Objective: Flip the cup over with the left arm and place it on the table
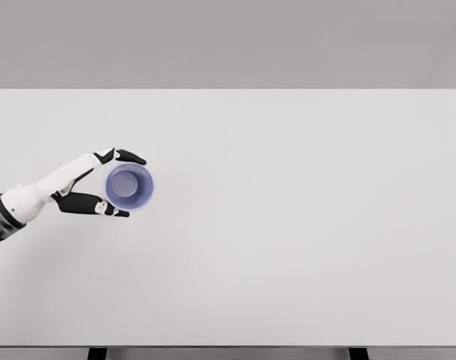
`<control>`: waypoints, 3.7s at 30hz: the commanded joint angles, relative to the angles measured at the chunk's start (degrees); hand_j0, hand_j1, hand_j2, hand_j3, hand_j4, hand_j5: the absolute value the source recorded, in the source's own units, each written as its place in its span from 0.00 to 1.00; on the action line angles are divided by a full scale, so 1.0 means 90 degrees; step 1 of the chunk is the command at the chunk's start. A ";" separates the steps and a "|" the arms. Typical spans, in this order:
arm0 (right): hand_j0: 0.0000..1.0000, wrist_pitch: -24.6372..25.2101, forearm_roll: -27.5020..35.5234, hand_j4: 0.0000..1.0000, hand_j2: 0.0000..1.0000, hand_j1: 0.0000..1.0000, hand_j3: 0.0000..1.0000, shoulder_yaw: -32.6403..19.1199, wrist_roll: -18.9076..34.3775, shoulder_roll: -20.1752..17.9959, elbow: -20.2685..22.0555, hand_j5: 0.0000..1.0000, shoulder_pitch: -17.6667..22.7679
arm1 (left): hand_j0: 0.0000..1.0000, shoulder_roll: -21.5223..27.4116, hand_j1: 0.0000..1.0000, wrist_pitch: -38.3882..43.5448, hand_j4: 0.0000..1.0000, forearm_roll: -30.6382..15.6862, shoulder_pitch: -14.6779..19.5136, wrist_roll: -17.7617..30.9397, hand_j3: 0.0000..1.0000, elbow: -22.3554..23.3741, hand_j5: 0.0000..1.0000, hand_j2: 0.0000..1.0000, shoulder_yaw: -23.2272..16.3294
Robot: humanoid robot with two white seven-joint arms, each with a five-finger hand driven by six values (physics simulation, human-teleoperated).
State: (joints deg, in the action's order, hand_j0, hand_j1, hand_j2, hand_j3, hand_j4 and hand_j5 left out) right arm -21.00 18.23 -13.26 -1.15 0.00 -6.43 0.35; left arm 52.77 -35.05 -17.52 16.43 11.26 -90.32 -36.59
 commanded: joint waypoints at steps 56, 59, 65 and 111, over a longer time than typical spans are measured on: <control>1.00 -0.0001 0.0006 1.00 1.00 1.00 1.00 -0.0002 0.0001 0.0000 0.0002 1.00 0.0000 | 0.68 0.0054 0.68 0.0005 0.68 -0.1588 0.0908 -0.0011 0.68 -0.1020 0.68 0.68 -0.2565; 1.00 -0.0001 0.0006 1.00 1.00 1.00 1.00 -0.0002 0.0001 0.0000 0.0002 1.00 0.0000 | 0.68 0.0005 0.68 0.0005 0.68 -0.1578 0.0908 -0.0011 0.68 -0.1000 0.68 0.68 -0.2614; 1.00 -0.0001 0.0006 1.00 1.00 1.00 1.00 -0.0002 0.0001 0.0000 0.0002 1.00 0.0000 | 0.69 -0.0092 0.69 0.0005 0.69 -0.1568 0.0918 -0.0002 0.69 -0.0961 0.69 0.69 -0.2721; 1.00 -0.0001 0.0006 1.00 1.00 1.00 1.00 -0.0002 0.0001 0.0000 0.0002 1.00 0.0000 | 1.00 -0.0542 1.00 0.0005 1.00 -0.1412 0.0957 0.0008 1.00 -0.0561 1.00 1.00 -0.3034</control>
State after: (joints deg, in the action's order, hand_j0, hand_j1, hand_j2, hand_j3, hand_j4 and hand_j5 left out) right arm -21.00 18.23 -13.26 -1.15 0.00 -6.43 0.35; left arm 47.89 -35.02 -29.95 25.05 11.34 -95.35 -64.02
